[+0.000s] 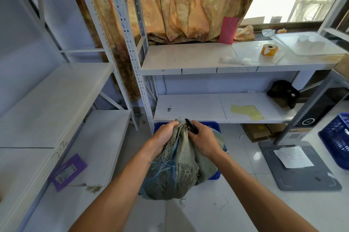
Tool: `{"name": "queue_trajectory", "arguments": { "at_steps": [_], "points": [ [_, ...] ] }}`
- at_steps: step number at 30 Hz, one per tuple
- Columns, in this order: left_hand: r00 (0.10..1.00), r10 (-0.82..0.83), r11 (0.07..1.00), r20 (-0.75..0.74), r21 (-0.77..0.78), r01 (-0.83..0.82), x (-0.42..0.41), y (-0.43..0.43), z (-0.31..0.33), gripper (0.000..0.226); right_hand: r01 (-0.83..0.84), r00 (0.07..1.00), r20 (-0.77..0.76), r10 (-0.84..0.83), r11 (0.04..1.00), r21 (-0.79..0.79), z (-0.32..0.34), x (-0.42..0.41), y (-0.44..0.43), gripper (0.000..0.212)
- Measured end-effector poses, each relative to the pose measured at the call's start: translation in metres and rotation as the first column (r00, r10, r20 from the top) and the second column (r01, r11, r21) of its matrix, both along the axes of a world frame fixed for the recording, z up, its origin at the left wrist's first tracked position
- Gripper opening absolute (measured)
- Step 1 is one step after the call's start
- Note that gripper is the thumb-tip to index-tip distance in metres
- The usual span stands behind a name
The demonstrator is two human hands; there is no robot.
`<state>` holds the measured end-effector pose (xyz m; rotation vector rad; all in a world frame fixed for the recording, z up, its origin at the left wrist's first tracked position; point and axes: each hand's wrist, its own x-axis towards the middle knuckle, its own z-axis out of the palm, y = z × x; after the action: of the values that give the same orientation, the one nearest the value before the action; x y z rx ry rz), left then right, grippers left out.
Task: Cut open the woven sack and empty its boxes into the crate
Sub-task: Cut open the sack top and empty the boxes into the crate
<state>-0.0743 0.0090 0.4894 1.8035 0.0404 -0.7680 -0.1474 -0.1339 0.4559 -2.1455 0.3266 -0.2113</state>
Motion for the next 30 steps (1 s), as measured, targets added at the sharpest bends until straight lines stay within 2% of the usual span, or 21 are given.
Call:
{"name": "queue_trajectory", "arguments": {
  "at_steps": [4, 9, 12, 16, 19, 22, 24, 26, 30],
  "points": [
    [0.997, -0.035, 0.999, -0.075, -0.023, 0.034, 0.004, 0.007, 0.004, 0.035, 0.029, 0.998, 0.058, -0.033, 0.996, 0.081, 0.005, -0.003, -0.007, 0.013],
    [0.985, 0.076, 0.993, -0.154, -0.081, -0.089, 0.028, 0.022, -0.002, 0.032, 0.109, 0.990, 0.053, -0.130, 0.950, 0.292, 0.014, -0.009, -0.027, 0.017],
    [0.970, 0.135, 0.985, -0.203, -0.078, -0.153, 0.040, 0.035, -0.009, 0.031, 0.171, 0.982, 0.012, -0.187, 0.920, 0.353, 0.016, -0.011, -0.038, 0.014],
    [0.979, 0.106, 0.987, -0.174, -0.105, -0.126, 0.049, 0.042, -0.012, 0.035, 0.250, 0.964, -0.031, -0.263, 0.864, 0.437, 0.011, -0.013, -0.041, 0.013],
    [0.977, 0.084, 0.986, -0.195, -0.122, -0.110, 0.044, 0.038, -0.004, 0.026, 0.294, 0.951, -0.076, -0.298, 0.805, 0.516, 0.004, -0.013, -0.045, 0.015],
    [0.985, 0.090, 0.993, -0.148, -0.068, -0.101, 0.048, 0.038, -0.010, 0.023, 0.293, 0.953, -0.089, -0.291, 0.801, 0.522, 0.001, -0.011, -0.045, 0.013],
    [0.988, 0.120, 0.992, -0.100, -0.021, -0.123, 0.053, 0.040, -0.019, 0.030, 0.287, 0.954, -0.092, -0.284, 0.788, 0.544, 0.003, -0.010, -0.042, 0.014],
    [0.990, 0.114, 0.993, -0.079, 0.040, -0.111, 0.054, 0.042, -0.024, 0.032, 0.307, 0.945, -0.110, -0.307, 0.723, 0.618, 0.008, -0.008, -0.041, 0.013],
    [0.994, 0.092, 0.995, -0.059, 0.054, -0.089, 0.051, 0.050, -0.012, 0.017, 0.321, 0.932, -0.142, -0.335, 0.574, 0.753, 0.021, -0.006, -0.044, 0.013]
  ]
}}
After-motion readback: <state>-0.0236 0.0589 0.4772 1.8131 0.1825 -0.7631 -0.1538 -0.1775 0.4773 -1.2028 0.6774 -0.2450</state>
